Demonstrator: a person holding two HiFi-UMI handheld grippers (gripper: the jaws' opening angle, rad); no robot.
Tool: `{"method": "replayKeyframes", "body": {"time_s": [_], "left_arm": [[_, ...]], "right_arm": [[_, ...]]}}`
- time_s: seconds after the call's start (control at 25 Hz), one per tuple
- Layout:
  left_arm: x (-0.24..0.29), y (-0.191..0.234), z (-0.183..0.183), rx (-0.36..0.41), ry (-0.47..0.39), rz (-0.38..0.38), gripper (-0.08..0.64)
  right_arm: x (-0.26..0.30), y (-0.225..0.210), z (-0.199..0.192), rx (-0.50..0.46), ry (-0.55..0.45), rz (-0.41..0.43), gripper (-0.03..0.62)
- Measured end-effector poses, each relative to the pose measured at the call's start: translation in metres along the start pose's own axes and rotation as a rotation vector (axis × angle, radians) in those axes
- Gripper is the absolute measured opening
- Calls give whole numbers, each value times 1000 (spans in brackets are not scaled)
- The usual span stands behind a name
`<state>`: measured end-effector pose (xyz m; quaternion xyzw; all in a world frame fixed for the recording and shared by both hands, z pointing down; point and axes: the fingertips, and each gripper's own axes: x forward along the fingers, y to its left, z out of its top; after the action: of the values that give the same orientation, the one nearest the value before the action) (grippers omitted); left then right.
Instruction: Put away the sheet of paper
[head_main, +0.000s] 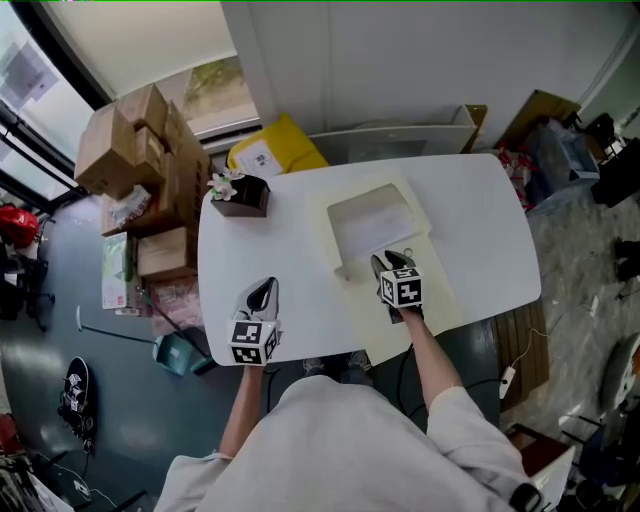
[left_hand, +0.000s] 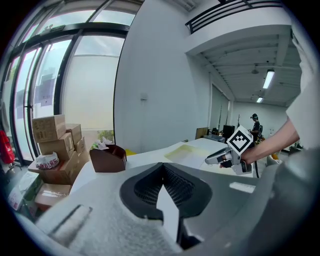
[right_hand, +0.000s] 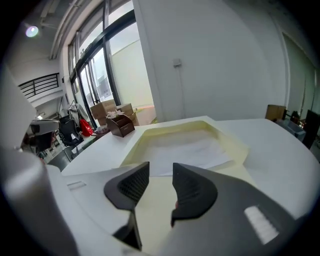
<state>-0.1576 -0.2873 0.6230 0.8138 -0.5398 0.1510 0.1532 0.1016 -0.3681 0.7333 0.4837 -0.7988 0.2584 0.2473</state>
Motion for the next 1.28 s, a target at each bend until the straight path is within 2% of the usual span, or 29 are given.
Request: {"method": "replayKeyframes", "body": {"time_s": [0.36,0.56,1.0,1.28], "left_arm": [[11,-24,8,16,-22,-61,5],[18,-42,14,32,-33,-101,5],[19,-68,28,64,-61,-149,5],[16,-75,35,86,-80,-158,5]], "right_arm": [[-60,-7,6,19,-153,-118,38],[-94,-18,0,40,-209,-193,6],[-167,-18,11,21,-340,-278,1],[-207,-9,31,-28,-426,-288,0]]}}
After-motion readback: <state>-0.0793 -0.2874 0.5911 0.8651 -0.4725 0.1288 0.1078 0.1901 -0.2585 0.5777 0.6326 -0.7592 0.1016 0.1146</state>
